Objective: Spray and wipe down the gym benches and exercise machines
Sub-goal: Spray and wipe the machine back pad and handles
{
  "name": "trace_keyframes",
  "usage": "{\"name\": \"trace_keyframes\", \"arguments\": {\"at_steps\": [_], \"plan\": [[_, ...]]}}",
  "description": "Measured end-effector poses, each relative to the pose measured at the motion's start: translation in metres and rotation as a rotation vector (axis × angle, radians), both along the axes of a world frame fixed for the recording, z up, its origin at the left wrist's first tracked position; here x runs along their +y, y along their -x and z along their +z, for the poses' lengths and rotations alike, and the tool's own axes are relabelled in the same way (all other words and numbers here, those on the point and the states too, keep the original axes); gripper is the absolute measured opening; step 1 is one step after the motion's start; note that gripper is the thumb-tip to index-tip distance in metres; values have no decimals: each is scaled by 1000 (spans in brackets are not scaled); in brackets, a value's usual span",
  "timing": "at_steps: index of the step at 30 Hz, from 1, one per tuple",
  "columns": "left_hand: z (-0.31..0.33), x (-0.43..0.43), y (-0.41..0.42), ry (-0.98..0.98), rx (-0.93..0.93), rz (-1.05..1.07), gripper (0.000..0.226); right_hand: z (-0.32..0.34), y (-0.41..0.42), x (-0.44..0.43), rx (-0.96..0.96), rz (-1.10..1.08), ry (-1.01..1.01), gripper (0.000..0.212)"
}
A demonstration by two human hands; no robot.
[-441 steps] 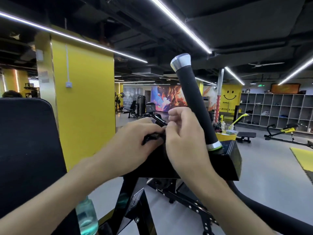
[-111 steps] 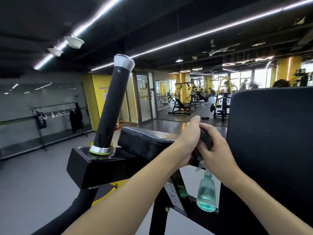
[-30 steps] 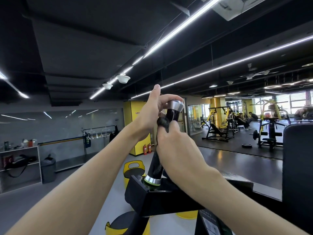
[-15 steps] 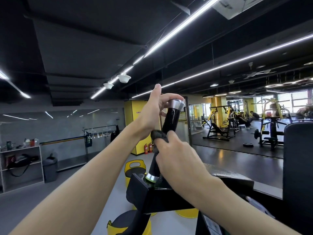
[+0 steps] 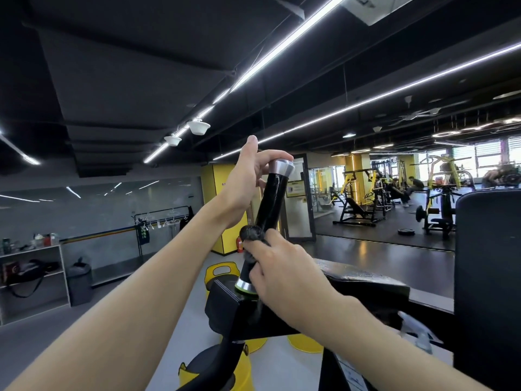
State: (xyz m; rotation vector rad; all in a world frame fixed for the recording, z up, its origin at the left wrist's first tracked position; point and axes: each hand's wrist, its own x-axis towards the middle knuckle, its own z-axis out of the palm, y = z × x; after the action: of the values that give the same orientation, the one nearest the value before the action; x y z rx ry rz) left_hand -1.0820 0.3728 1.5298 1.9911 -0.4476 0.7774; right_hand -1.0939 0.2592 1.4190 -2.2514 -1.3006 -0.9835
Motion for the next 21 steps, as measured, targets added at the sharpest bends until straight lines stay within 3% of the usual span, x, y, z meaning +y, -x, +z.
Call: {"name": "trace_keyframes", "arguments": {"at_steps": [2,6,10,18,21], "plan": [[-1,-3,2,-6,6,9,82,10,-1,-7,55,51,-25,33],[-3,-6,5,15,16,21,79,32,-10,-7,-88,-1,-207,29],[-1,-5,5,0,16,31,79,18,-5,-1,-55,-66,-136,26],[-3,-6,7,4,10,43,79,-3,3,-9,20,101,45,37],[-3,-6,7,-7,6,26,79,2,-8,-9,-7,123,-69,36]]}}
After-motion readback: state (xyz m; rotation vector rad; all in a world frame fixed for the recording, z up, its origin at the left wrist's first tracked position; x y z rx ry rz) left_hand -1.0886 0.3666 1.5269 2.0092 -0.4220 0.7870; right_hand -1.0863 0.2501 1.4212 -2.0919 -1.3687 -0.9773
